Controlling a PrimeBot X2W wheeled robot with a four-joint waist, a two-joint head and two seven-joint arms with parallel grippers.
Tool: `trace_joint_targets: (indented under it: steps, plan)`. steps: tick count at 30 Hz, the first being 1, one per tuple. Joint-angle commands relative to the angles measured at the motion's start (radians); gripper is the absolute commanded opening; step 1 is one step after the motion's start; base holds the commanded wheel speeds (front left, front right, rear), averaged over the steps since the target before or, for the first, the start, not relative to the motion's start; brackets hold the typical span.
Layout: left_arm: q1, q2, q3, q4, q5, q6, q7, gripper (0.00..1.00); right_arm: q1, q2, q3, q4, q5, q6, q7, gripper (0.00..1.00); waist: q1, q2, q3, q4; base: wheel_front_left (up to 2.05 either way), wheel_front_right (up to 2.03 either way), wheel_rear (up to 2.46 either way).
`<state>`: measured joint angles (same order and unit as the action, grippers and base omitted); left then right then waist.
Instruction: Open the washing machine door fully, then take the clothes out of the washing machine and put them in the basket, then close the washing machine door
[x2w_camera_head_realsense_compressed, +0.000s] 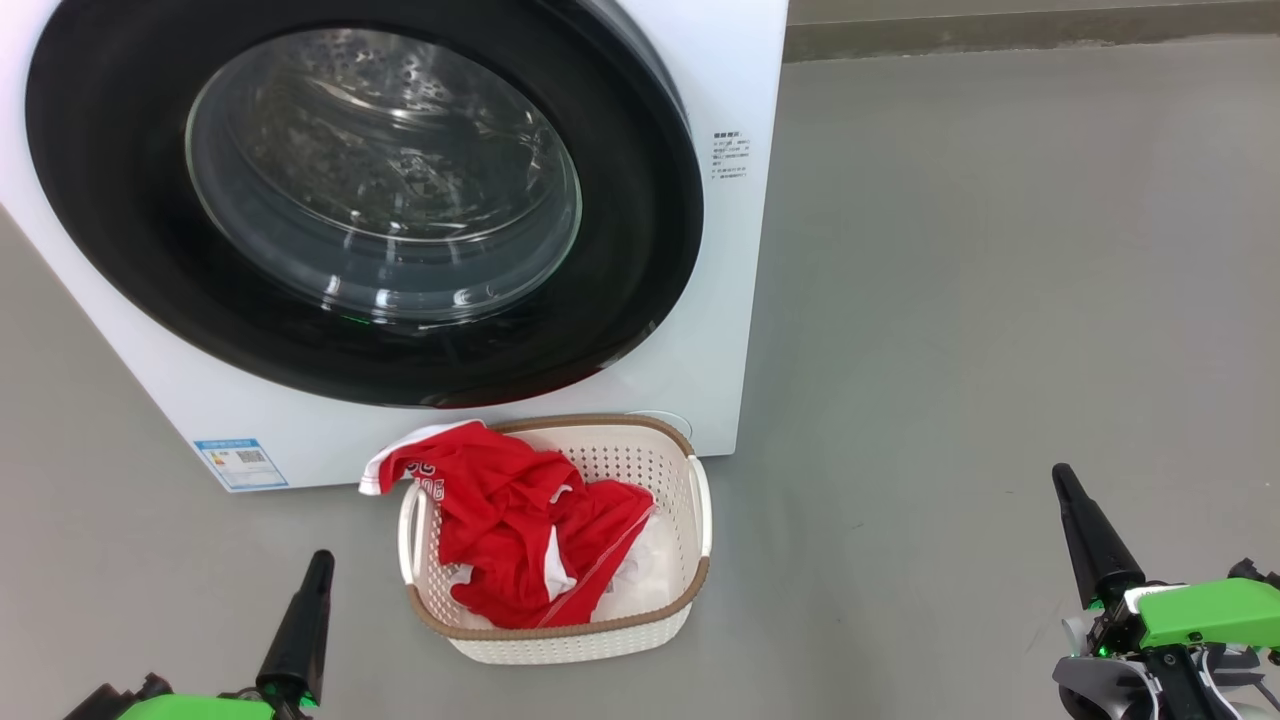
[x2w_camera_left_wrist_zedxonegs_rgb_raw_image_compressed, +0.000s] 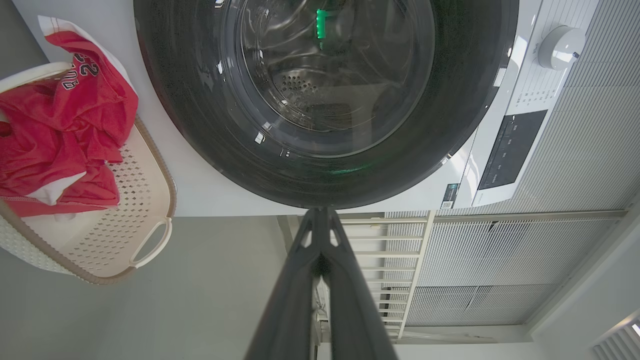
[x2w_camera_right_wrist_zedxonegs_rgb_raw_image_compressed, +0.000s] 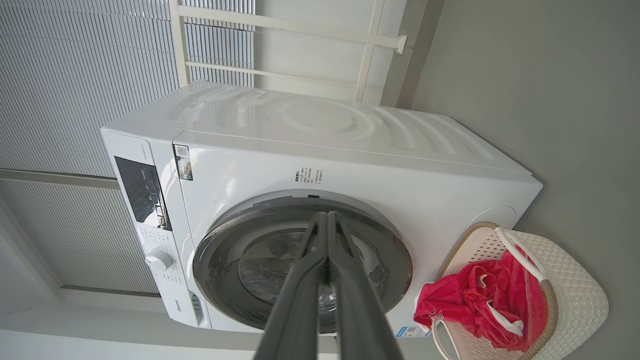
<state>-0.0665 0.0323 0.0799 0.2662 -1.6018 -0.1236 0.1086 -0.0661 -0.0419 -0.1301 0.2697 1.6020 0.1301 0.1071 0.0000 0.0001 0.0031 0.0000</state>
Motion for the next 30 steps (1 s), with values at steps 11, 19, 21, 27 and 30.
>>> trace_joint_targets:
  steps: [11, 19, 21, 27, 30]
  plan:
    - [-0.042, 0.018, 0.034, -0.021, -0.007, -0.007, 0.005, 0.00, -0.042, -0.008, 0.016, -0.025, 0.007, 0.001, 0.006, 0.00, 0.0000, -0.0001, 0.000, 0.000, 0.00, 0.00, 0.00]
    - [-0.042, 0.018, 0.034, -0.021, -0.007, -0.007, 0.005, 0.00, -0.042, -0.008, 0.016, -0.025, 0.007, 0.001, 0.006, 0.00, 0.0000, -0.0001, 0.000, 0.000, 0.00, 0.00, 0.00]
    - [-0.042, 0.018, 0.034, -0.021, -0.007, -0.007, 0.005, 0.00, -0.042, -0.008, 0.016, -0.025, 0.007, 0.001, 0.006, 0.00, 0.0000, -0.0001, 0.000, 0.000, 0.00, 0.00, 0.00]
    - [-0.042, 0.018, 0.034, -0.021, -0.007, -0.007, 0.005, 0.00, -0.042, -0.008, 0.016, -0.025, 0.007, 0.001, 0.006, 0.00, 0.0000, -0.0001, 0.000, 0.000, 0.00, 0.00, 0.00]
    - [-0.042, 0.018, 0.034, -0.021, -0.007, -0.007, 0.005, 0.00, -0.042, -0.008, 0.016, -0.025, 0.007, 0.001, 0.006, 0.00, 0.0000, -0.0001, 0.000, 0.000, 0.00, 0.00, 0.00]
